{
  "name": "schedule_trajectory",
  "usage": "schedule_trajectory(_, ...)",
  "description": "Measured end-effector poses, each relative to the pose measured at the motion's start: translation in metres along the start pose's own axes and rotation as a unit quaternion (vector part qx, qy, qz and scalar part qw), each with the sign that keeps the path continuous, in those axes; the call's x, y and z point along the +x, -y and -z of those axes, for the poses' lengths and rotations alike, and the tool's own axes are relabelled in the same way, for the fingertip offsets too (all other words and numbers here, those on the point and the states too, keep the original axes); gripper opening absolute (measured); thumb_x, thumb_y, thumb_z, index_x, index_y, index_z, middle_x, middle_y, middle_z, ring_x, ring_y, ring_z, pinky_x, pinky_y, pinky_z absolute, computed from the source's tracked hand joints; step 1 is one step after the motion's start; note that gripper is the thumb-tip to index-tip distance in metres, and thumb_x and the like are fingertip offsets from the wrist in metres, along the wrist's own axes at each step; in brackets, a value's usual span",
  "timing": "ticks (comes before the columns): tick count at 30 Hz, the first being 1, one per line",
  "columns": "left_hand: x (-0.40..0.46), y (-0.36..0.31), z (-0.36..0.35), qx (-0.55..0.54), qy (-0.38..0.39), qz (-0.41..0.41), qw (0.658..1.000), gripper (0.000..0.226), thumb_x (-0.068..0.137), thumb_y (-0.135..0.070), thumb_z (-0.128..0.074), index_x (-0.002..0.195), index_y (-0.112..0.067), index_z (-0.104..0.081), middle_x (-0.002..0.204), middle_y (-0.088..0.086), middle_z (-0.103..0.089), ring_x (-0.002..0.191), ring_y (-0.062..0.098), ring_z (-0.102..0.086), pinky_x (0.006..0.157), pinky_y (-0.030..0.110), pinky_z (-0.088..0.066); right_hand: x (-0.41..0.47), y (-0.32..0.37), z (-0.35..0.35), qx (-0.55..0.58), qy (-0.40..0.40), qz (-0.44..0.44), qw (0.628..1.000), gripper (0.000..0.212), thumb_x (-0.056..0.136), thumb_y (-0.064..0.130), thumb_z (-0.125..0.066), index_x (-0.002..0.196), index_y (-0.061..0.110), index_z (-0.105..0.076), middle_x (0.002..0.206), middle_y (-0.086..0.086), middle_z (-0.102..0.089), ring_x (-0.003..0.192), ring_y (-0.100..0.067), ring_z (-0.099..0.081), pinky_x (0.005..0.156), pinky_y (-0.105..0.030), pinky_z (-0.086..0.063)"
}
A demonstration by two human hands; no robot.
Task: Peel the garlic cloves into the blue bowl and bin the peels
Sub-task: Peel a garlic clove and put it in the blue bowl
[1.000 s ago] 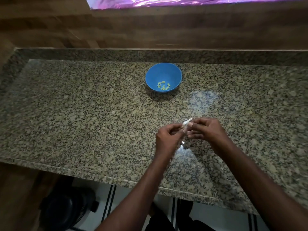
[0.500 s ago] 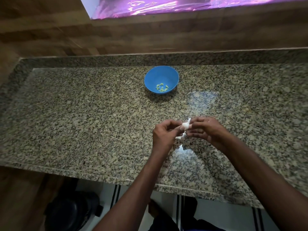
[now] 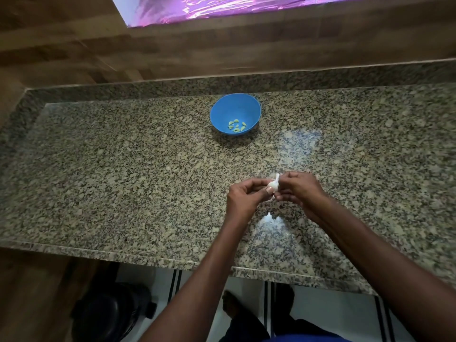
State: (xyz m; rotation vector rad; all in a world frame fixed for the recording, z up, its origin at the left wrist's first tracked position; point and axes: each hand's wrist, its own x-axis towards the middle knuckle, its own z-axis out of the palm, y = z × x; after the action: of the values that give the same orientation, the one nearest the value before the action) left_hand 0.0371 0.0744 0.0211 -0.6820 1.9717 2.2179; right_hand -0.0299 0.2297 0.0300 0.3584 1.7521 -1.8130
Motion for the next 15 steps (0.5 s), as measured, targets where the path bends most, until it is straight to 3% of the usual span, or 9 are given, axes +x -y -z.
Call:
schedule_trajectory(6,0.009,0.006,-0.005,-0.066,-0.022,0.055,0.996,0.023,0.087,0.003,-0.074,0.110,0.001,-0.073,0.104,0.015,-0.077,0.085,0.017,-0.074,0.073,0.025,-0.059,0.006,-0.007,0.001,0.051,-0.017,-0.025,0.998,0.009,0.092,-0.004,-0.066,0.099,-0.010,-0.067,0.094,-0.026,-0.074,0.076,-0.031,-0.072,0.071,-0.033,-0.064)
schedule_trajectory(10,0.016,0.008,-0.009,-0.089,-0.021,0.082,0.992,0.020,0.087,0.003,-0.074,0.107,0.001,-0.072,0.095,0.010,-0.078,0.079,0.016,-0.074,0.071,0.025,-0.061,0.015,-0.016,0.009,0.028,-0.042,-0.055,0.997,0.012,0.094,-0.003,-0.063,0.105,-0.006,-0.067,0.097,-0.025,-0.073,0.075,-0.030,-0.069,0.073,-0.038,-0.062)
schedule_trajectory(13,0.026,0.011,-0.004,-0.032,-0.033,0.060,0.997,0.018,0.088,0.001,-0.075,0.106,-0.002,-0.073,0.096,0.010,-0.078,0.078,0.015,-0.073,0.069,0.025,-0.061,0.019,-0.020,0.019,-0.006,-0.059,-0.062,0.996,0.017,0.095,-0.002,-0.061,0.109,-0.006,-0.067,0.091,-0.026,-0.070,0.062,-0.023,-0.065,0.055,-0.031,-0.058)
schedule_trajectory(15,0.032,0.013,-0.003,0.062,-0.059,0.014,0.996,0.018,0.090,-0.001,-0.074,0.107,-0.005,-0.073,0.097,0.004,-0.075,0.075,0.006,-0.072,0.065,0.018,-0.058,0.019,-0.020,0.025,-0.009,-0.056,-0.067,0.996,0.018,0.096,-0.003,-0.057,0.111,-0.009,-0.066,0.084,-0.023,-0.070,0.058,-0.023,-0.066,0.052,-0.030,-0.057)
